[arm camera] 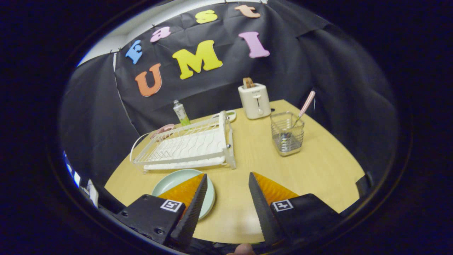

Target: Take the plate from the dish rack, then take the spoon from the basket and place it into the plate.

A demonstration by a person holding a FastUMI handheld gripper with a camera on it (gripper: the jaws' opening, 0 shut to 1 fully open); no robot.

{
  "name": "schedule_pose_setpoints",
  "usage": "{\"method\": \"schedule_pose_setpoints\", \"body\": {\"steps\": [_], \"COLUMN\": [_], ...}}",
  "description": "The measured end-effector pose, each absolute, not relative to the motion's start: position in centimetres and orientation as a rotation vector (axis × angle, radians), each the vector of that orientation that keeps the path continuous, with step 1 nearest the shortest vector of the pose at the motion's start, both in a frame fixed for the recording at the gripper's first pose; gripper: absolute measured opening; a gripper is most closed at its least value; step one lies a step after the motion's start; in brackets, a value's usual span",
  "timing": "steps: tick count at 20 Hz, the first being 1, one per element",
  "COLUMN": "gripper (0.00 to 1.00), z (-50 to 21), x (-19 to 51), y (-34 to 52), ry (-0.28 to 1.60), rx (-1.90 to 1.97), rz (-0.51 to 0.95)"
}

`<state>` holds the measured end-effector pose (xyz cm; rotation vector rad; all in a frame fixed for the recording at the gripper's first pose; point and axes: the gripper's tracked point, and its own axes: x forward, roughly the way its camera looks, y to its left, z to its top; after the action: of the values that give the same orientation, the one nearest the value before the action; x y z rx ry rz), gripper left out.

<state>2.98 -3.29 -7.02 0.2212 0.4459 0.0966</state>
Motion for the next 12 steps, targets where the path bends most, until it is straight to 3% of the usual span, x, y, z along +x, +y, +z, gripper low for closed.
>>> {"method": "schedule_pose_setpoints", "body": {"steps": [6, 12], "gripper": [1.0, 1.0], "z": [-3.8, -3.8], "x": [4.4, 11.4], "y": [-13.1, -17.6], "ry": [0.237, 0.196], "rx": [0.105, 0.153], "rz": [-0.044, 0.006]}}
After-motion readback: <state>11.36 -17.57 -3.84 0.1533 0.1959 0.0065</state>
